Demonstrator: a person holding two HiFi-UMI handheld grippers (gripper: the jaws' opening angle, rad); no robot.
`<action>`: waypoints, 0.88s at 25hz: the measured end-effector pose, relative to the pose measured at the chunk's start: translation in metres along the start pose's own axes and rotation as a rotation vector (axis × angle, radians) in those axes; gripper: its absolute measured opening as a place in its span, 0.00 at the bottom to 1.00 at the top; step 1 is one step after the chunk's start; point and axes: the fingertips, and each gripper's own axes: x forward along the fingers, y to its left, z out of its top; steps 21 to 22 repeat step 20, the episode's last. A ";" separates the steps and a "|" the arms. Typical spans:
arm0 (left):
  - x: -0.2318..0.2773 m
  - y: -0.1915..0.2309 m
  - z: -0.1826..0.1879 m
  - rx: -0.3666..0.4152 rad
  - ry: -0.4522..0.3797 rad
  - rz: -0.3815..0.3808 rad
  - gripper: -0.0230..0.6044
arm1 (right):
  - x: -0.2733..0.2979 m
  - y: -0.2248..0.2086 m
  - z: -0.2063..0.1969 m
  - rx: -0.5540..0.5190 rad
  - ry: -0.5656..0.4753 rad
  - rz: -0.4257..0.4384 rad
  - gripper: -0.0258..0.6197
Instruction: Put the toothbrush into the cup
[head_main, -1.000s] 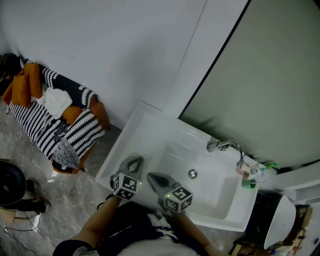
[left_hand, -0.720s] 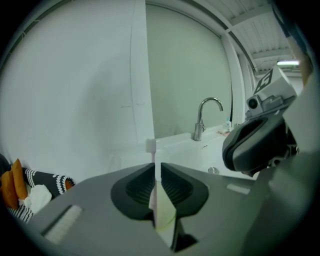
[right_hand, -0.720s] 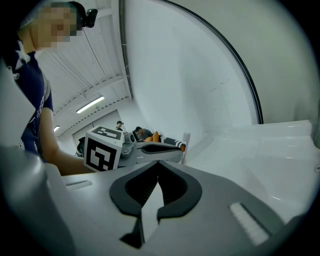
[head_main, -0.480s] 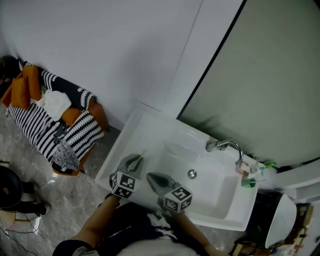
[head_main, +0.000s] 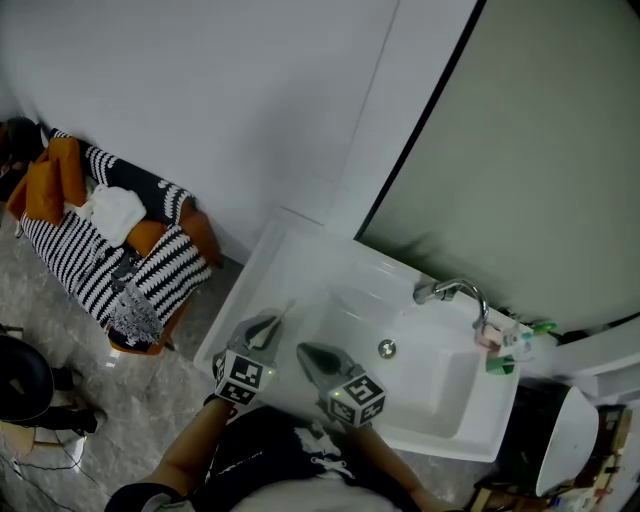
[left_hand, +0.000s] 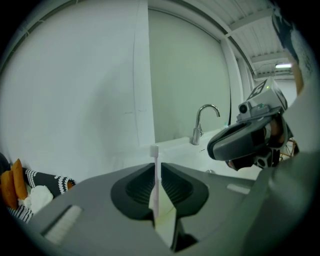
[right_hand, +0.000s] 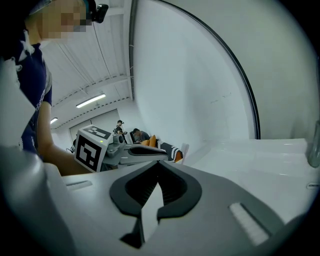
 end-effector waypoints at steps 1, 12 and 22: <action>-0.002 -0.001 0.000 0.008 0.003 -0.004 0.08 | 0.000 0.000 0.000 -0.001 0.000 0.000 0.04; -0.002 -0.024 -0.027 0.179 0.169 -0.058 0.24 | -0.004 0.002 -0.008 0.006 0.016 -0.003 0.04; -0.002 -0.029 -0.038 0.253 0.234 -0.061 0.24 | -0.005 0.008 -0.010 -0.004 0.013 0.009 0.04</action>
